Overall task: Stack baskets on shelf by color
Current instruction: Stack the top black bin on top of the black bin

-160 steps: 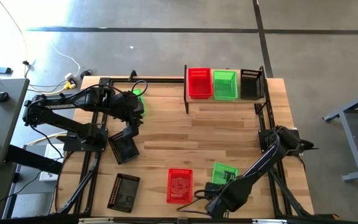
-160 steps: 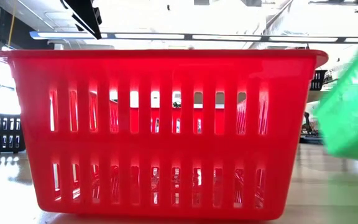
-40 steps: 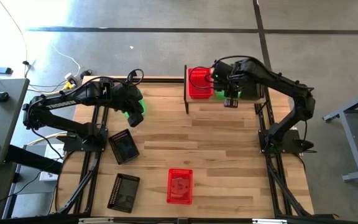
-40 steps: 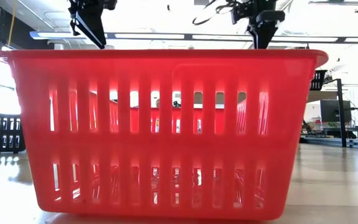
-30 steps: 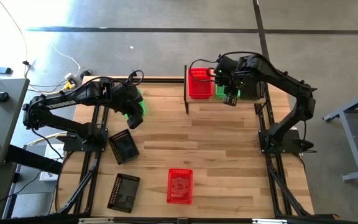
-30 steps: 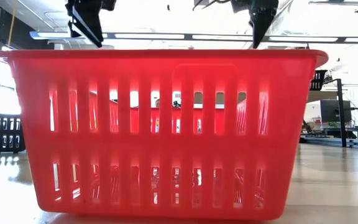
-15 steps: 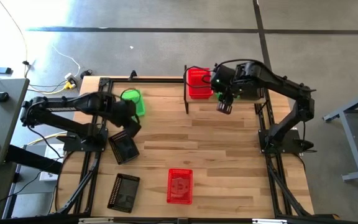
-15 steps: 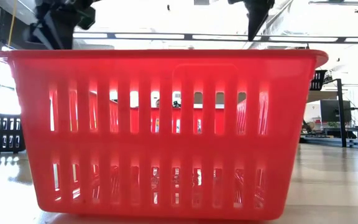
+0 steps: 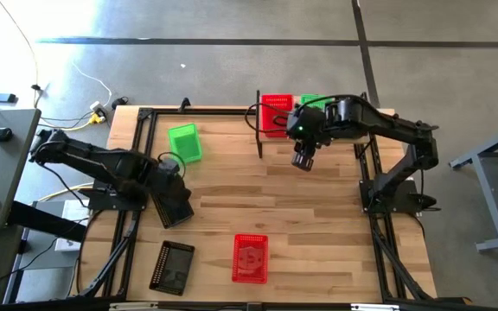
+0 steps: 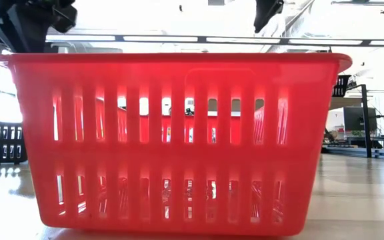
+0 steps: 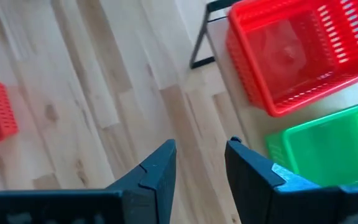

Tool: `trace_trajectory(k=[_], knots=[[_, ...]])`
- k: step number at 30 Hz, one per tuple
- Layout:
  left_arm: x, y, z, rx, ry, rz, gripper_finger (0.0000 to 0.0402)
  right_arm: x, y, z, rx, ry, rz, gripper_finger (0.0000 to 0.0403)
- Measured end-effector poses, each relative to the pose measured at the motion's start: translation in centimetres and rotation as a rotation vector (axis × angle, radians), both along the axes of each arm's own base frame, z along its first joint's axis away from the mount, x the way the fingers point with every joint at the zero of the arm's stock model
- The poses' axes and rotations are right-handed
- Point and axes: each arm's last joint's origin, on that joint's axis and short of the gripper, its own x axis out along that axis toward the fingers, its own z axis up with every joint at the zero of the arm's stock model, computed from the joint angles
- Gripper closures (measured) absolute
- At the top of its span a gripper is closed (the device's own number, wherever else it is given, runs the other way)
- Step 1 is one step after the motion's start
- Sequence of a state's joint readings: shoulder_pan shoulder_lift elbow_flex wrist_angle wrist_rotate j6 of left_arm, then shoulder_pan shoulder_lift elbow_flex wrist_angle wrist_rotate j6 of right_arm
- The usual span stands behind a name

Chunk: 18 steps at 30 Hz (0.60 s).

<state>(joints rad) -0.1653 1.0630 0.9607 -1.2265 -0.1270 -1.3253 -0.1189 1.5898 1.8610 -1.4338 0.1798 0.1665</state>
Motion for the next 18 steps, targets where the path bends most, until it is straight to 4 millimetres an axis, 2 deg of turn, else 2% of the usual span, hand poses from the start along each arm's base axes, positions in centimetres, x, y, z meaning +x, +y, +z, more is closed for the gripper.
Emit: trace_trajectory(k=[9,18], knots=[[-1.1,-2.3,-0.1,0.035,0.007,0.118,0.03,0.2,2.2,0.0,0.002,-0.003,0.078,0.0279],[-1.9,-4.9,-0.8,0.008,0.038,0.33,0.03,0.3,2.8,0.0,-0.047,0.016,0.17,0.0279]])
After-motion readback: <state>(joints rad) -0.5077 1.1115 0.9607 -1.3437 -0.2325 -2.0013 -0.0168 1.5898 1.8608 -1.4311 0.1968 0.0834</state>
